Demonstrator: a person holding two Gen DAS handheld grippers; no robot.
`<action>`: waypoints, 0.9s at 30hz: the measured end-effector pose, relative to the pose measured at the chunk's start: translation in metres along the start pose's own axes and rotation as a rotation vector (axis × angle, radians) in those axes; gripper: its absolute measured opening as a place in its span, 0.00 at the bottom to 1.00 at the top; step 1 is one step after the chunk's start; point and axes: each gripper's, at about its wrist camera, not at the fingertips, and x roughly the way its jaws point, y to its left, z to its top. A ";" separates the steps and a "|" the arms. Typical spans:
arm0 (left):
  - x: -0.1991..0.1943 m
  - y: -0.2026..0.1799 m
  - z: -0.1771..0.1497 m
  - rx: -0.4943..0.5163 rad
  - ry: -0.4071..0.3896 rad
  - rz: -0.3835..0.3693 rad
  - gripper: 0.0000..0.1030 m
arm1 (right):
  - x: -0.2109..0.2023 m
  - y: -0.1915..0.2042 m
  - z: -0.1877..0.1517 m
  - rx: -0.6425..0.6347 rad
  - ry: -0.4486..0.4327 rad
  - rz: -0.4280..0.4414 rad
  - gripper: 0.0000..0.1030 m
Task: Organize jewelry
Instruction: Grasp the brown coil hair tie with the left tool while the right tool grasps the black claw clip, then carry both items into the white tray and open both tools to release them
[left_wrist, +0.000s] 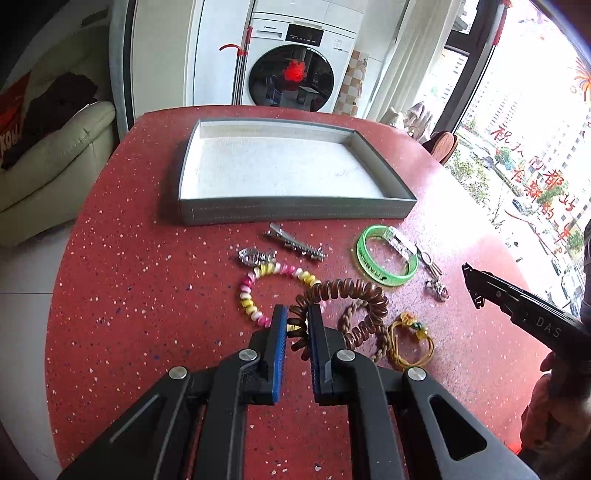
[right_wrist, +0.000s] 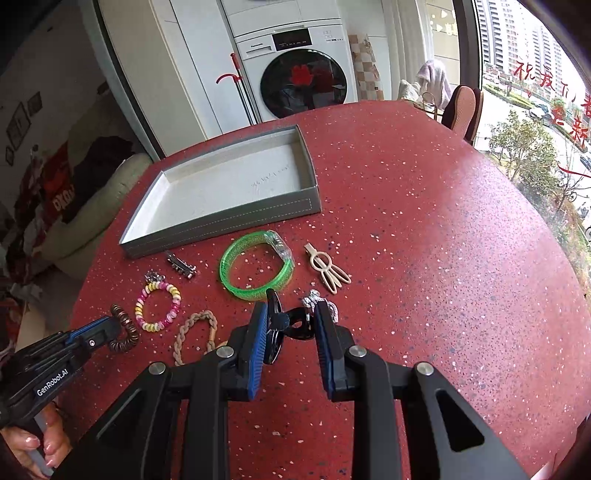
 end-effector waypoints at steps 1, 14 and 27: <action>-0.002 0.001 0.007 -0.001 -0.004 -0.005 0.29 | 0.001 0.003 0.007 -0.005 -0.001 0.013 0.27; 0.030 0.026 0.126 -0.002 -0.069 0.044 0.29 | 0.053 0.048 0.128 -0.061 0.010 0.120 0.27; 0.150 0.054 0.181 -0.024 0.018 0.143 0.29 | 0.177 0.053 0.192 -0.072 0.121 0.093 0.27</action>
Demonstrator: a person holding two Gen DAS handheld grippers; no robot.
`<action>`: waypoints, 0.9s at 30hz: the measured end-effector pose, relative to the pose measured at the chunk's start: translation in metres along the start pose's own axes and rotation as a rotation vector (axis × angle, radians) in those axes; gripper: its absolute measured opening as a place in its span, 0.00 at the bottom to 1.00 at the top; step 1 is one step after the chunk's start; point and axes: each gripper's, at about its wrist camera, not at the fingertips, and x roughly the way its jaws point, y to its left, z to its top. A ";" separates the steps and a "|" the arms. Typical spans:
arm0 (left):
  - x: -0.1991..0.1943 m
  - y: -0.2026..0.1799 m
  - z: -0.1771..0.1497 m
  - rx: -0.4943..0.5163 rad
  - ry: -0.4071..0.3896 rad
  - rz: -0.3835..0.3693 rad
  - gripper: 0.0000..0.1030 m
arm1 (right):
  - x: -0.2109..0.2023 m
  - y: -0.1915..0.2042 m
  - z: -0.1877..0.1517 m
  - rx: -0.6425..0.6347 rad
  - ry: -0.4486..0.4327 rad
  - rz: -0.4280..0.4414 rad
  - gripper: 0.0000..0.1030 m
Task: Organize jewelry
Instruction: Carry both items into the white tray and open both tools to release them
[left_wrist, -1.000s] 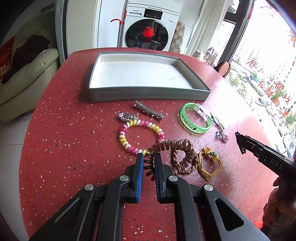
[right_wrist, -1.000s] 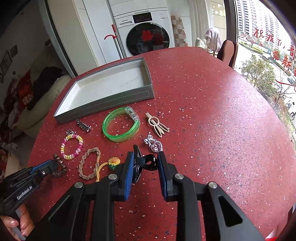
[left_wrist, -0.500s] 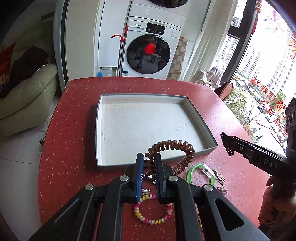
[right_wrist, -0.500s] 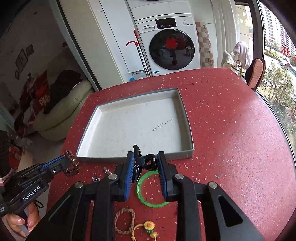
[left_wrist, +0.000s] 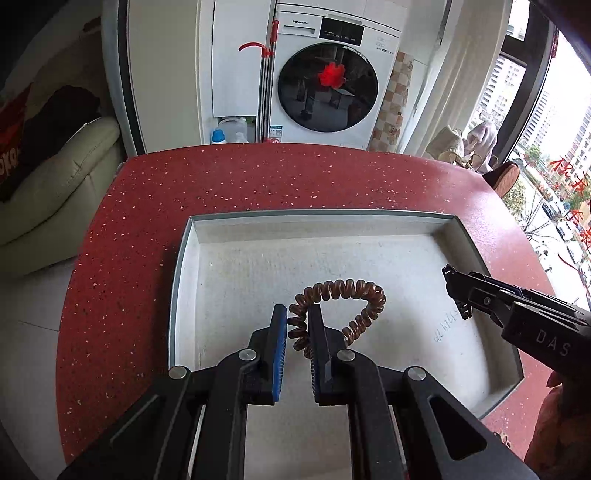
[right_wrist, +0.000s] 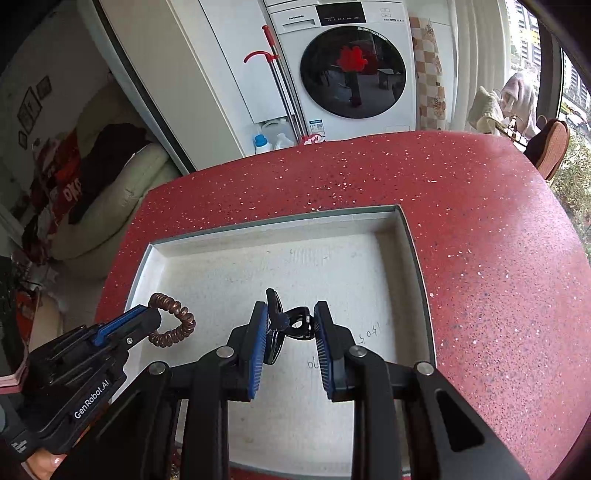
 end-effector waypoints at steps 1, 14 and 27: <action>0.006 -0.001 0.000 0.007 0.007 0.007 0.29 | 0.007 -0.003 -0.001 0.003 0.006 -0.006 0.27; 0.032 -0.016 -0.006 0.069 0.022 0.088 0.30 | 0.037 -0.008 -0.013 -0.056 0.036 -0.084 0.46; 0.028 -0.012 -0.005 0.050 0.032 0.081 0.30 | -0.014 -0.011 -0.018 0.033 -0.052 -0.009 0.66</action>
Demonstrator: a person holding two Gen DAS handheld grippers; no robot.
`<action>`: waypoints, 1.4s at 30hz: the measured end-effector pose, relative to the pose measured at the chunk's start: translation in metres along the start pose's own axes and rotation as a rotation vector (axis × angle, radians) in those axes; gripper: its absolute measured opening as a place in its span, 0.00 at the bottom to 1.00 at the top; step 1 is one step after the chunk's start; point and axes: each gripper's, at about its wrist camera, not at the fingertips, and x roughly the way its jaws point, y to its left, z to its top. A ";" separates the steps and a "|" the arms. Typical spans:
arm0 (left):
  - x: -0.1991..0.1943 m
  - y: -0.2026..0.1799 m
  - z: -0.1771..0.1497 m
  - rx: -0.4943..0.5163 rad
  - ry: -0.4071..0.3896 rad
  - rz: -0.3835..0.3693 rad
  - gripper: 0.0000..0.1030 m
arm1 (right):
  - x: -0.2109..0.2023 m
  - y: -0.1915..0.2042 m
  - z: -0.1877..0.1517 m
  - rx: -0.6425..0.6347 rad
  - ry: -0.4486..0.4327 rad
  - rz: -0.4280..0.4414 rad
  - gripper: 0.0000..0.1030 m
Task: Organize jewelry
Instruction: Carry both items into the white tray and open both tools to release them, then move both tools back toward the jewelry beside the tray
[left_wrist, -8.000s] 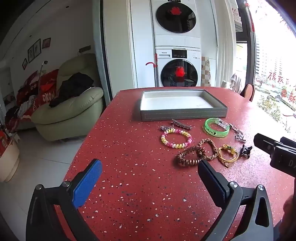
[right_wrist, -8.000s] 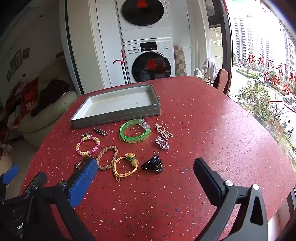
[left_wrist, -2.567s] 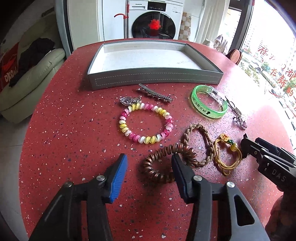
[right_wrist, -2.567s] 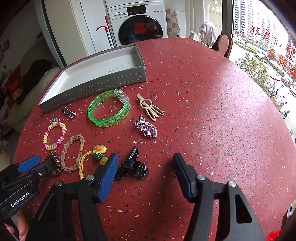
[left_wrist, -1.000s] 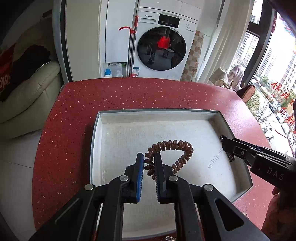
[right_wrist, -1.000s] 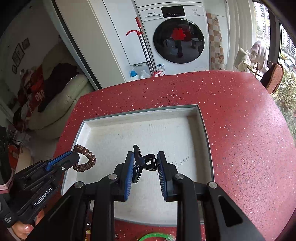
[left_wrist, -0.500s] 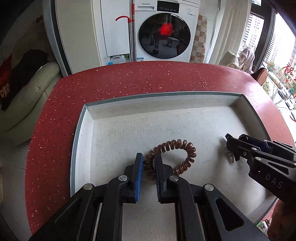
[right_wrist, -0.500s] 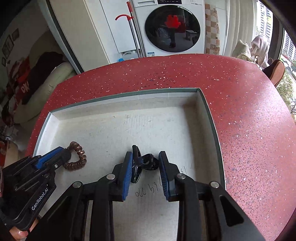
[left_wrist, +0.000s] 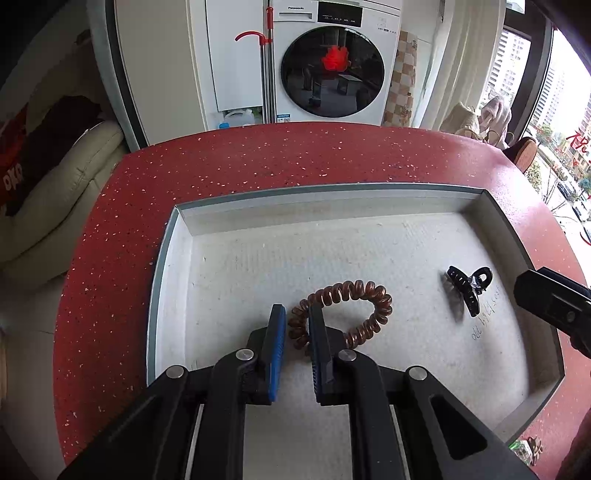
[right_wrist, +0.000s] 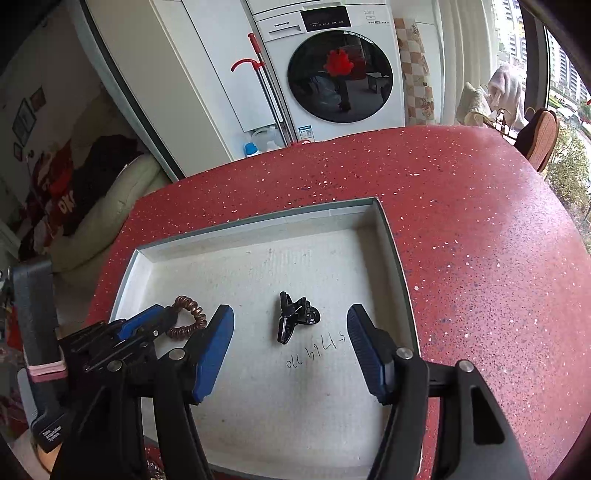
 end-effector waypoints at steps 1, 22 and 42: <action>0.000 0.001 0.001 0.000 -0.001 0.001 0.36 | -0.004 0.000 -0.002 0.003 -0.005 0.005 0.66; -0.091 0.014 -0.051 -0.020 -0.097 -0.088 1.00 | -0.068 -0.002 -0.051 0.075 -0.064 0.065 1.00; -0.103 0.014 -0.172 -0.080 0.045 -0.042 1.00 | -0.103 -0.032 -0.174 0.092 0.021 -0.099 1.00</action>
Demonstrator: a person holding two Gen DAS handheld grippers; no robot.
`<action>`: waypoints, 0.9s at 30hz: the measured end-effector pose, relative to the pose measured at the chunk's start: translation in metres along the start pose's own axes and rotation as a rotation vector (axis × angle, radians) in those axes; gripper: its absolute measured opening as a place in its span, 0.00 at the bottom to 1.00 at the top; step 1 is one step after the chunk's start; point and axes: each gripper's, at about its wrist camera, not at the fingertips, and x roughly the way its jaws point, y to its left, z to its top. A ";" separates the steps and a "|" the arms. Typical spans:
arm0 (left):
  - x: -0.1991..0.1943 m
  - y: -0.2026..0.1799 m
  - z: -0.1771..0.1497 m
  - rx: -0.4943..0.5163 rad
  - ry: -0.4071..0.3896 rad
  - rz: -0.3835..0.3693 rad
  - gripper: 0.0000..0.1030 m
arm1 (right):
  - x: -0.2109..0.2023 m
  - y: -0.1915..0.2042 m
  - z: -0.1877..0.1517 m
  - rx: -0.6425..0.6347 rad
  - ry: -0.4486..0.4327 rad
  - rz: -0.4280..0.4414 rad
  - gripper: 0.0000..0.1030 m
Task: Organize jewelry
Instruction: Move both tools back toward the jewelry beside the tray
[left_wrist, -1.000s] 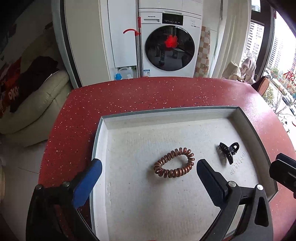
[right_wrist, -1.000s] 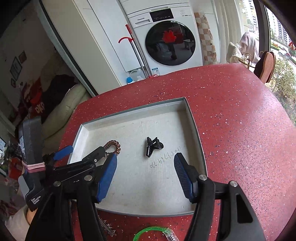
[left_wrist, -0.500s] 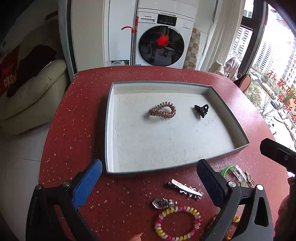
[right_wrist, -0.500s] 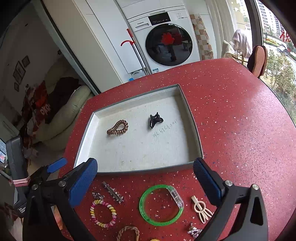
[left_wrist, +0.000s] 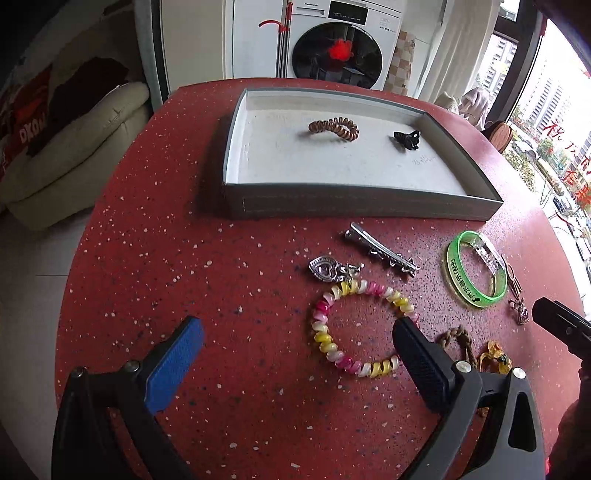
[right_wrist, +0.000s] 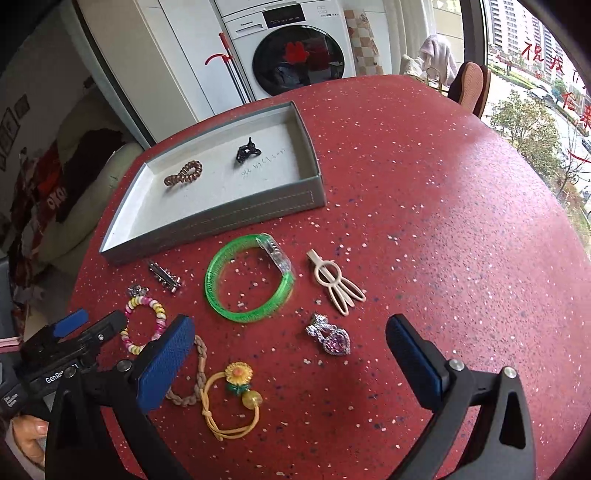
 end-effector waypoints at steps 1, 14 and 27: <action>0.001 0.000 -0.003 -0.008 0.007 0.002 1.00 | 0.000 -0.004 -0.002 0.009 0.003 -0.009 1.00; 0.004 -0.009 -0.008 0.015 0.006 0.038 1.00 | 0.008 -0.015 -0.012 0.001 0.018 -0.083 0.94; 0.005 -0.029 -0.006 0.103 -0.017 0.052 0.78 | 0.019 0.002 -0.013 -0.106 0.029 -0.183 0.58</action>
